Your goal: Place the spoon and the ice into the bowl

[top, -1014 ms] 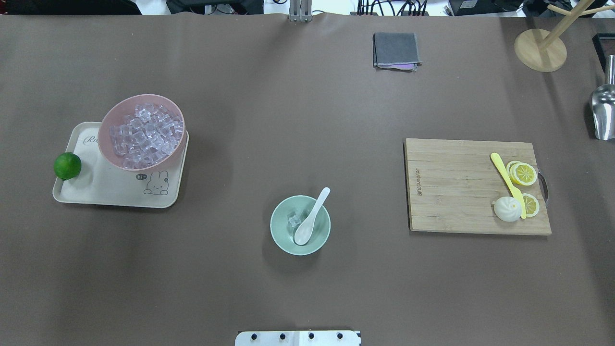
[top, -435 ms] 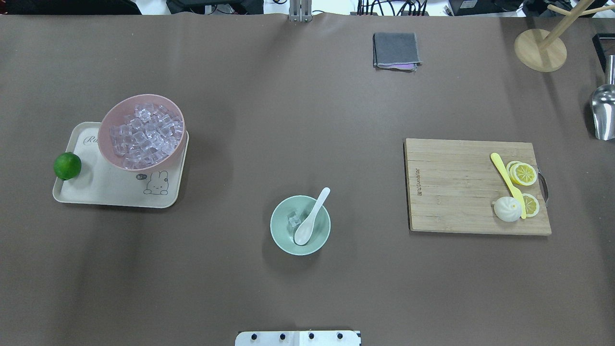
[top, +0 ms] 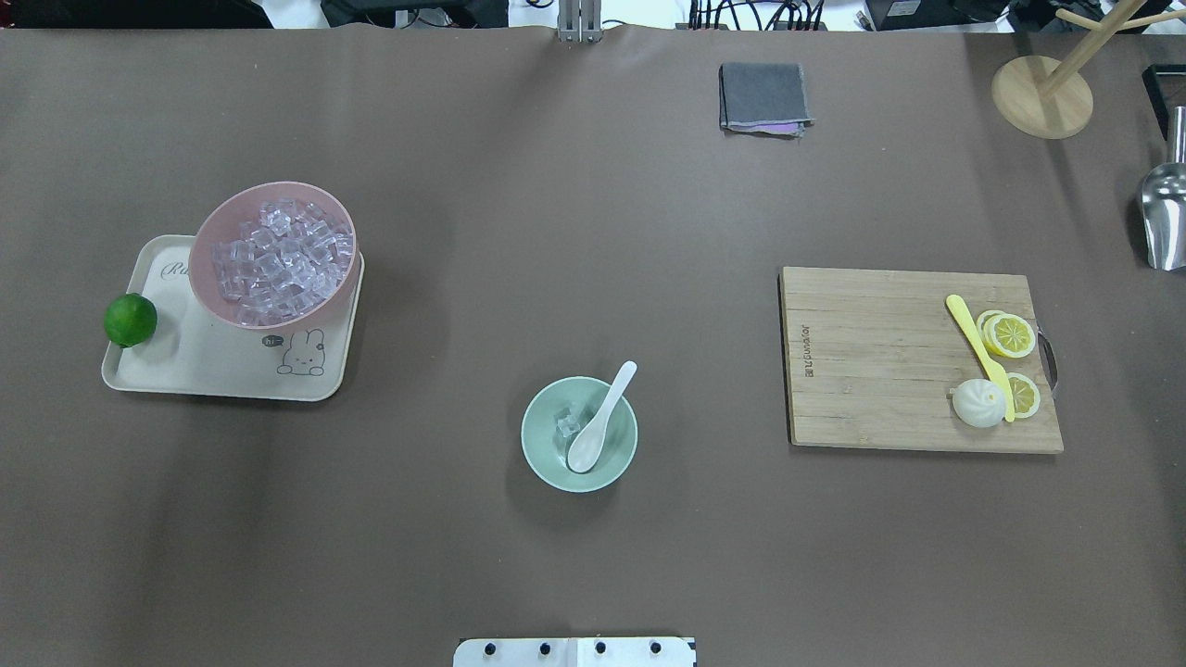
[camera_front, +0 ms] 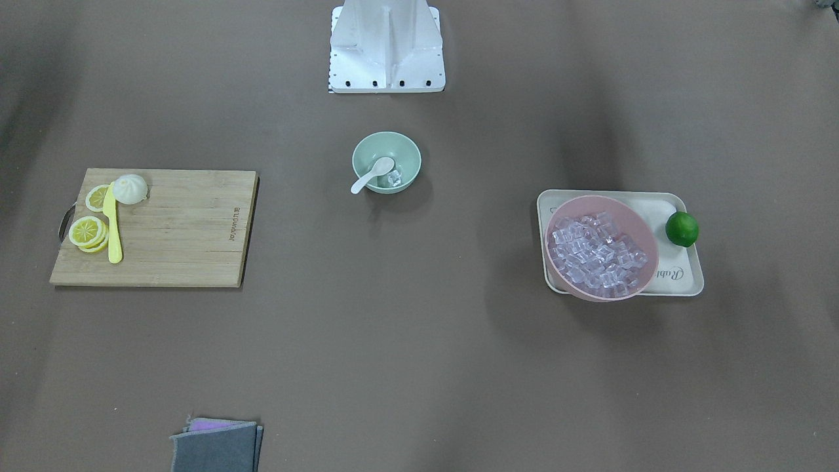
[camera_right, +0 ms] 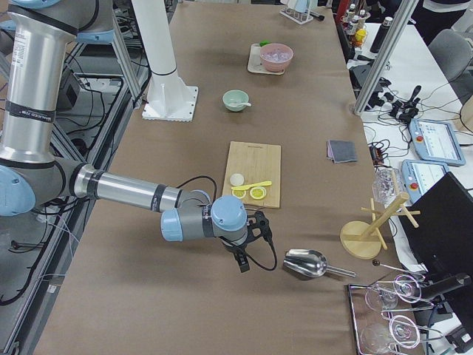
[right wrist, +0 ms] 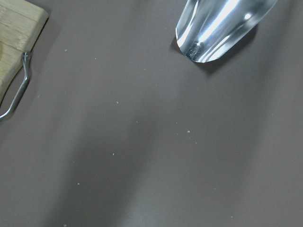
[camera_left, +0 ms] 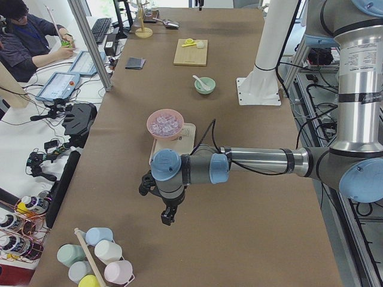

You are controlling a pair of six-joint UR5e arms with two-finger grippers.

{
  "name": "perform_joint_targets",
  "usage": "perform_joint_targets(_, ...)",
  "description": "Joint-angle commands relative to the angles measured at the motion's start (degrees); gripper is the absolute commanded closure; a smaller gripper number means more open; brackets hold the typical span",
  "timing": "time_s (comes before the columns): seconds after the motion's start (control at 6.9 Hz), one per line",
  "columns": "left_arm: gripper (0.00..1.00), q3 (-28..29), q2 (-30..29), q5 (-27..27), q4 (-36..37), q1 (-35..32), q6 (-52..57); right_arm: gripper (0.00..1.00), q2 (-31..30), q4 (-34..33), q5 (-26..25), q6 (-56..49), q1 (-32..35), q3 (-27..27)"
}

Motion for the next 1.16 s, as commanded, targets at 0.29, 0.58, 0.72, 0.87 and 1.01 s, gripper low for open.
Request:
perform_joint_targets(0.29,0.01,0.04,0.74,0.01,0.0,-0.09,0.0,0.0,0.55,-11.06,-0.66,0.83,-0.1,6.98)
perform_joint_targets(0.58,0.01,-0.05,0.92,0.01,0.0,-0.09,0.0,0.0,0.11,-13.48,-0.66,2.41,-0.1,7.98)
perform_joint_targets(0.72,0.01,-0.05,1.01,0.01,0.0,-0.26,0.0,0.0,0.11,-13.48,-0.66,2.33,-0.1,7.89)
perform_joint_targets(0.87,0.01,-0.05,1.01,0.01,0.0,-0.27,0.0,0.0,0.11,-13.39,-0.66,2.33,-0.1,7.81)
perform_joint_targets(1.01,0.01,-0.05,1.01,0.09,0.0,-0.35,0.0,0.0,0.11,-13.39,-0.66,2.33,-0.1,7.8)
